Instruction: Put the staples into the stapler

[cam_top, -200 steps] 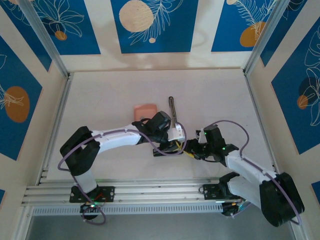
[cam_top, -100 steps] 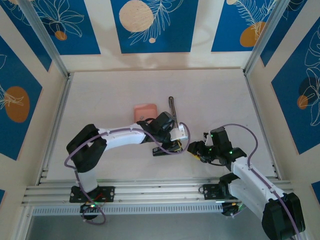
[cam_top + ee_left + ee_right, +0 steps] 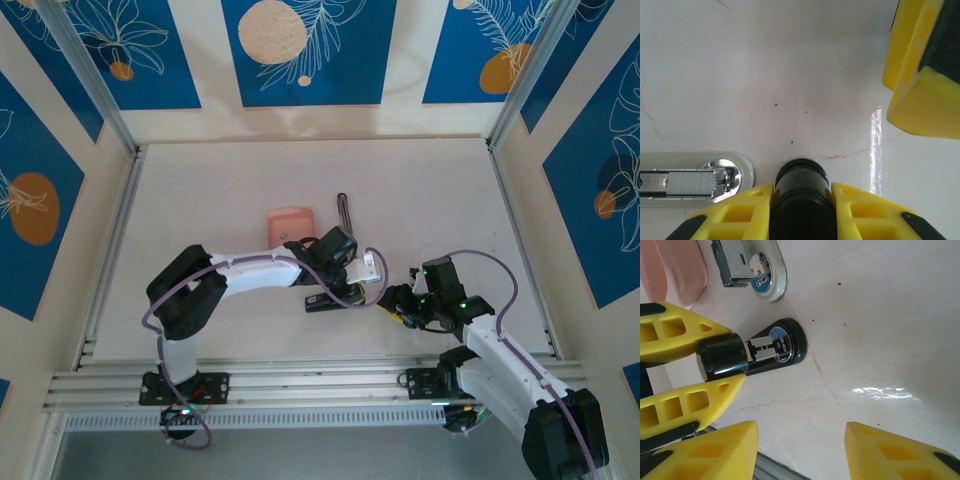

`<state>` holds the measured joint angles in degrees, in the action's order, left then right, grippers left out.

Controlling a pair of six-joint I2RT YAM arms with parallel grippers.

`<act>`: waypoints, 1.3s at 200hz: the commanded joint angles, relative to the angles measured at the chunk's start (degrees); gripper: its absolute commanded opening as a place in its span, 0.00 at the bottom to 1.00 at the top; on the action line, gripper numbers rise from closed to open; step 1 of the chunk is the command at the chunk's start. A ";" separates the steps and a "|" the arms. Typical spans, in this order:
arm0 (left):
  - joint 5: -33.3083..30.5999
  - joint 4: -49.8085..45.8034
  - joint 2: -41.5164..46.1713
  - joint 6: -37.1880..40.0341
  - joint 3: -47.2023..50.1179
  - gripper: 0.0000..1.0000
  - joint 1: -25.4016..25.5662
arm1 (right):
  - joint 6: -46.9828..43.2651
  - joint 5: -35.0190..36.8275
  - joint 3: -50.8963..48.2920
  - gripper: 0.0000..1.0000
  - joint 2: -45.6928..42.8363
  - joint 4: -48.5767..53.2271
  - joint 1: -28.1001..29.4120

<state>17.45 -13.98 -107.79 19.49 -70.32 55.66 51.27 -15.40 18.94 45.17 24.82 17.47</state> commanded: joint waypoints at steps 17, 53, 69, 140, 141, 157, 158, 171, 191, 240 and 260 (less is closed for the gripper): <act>-1.88 -5.68 -4.68 0.62 -0.25 0.06 1.25 | -1.24 -1.12 -0.87 0.49 -0.61 1.54 -0.54; -2.49 -6.84 -6.34 0.50 -0.69 0.06 1.82 | -1.45 -1.32 -0.92 0.49 -0.69 1.50 -0.69; -2.97 -7.43 -6.97 0.64 -0.98 0.06 2.07 | -1.56 -1.40 -1.01 0.49 -0.70 1.48 -0.79; -3.21 -8.11 -8.27 -0.11 -1.70 0.06 2.31 | -1.78 -1.97 -1.01 0.49 -0.69 1.56 -1.35; -3.21 -8.14 -8.25 -0.09 -1.72 0.06 2.28 | -1.78 -2.03 -1.01 0.49 -0.74 1.60 -1.32; -3.30 -8.85 -7.78 -0.51 -2.42 0.06 2.30 | -1.98 -2.13 -0.85 0.49 -0.70 1.62 -1.39; -3.30 -8.86 -7.79 -0.59 -2.48 0.06 2.32 | -1.97 -2.11 -0.80 0.49 -0.70 1.59 -1.39; -3.30 -9.09 -6.74 -1.38 -3.09 0.06 2.34 | -2.03 -2.13 -0.54 0.49 -0.78 1.67 -1.60; -3.13 -9.82 -4.33 -4.36 -4.65 0.06 2.34 | -2.12 -1.84 0.27 0.49 -0.87 2.31 -2.17; -5.79 -15.23 -0.05 -17.24 -12.42 0.06 2.35 | -7.90 -3.49 5.91 0.49 -0.37 8.12 -12.60; -7.14 -19.09 -0.05 -21.17 -16.53 0.05 2.28 | -10.69 -6.07 7.86 0.49 0.22 9.54 -17.39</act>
<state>12.14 -27.18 -110.54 6.31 -80.88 57.32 45.25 -17.21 23.59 45.19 30.52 4.25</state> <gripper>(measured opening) 0.273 0.491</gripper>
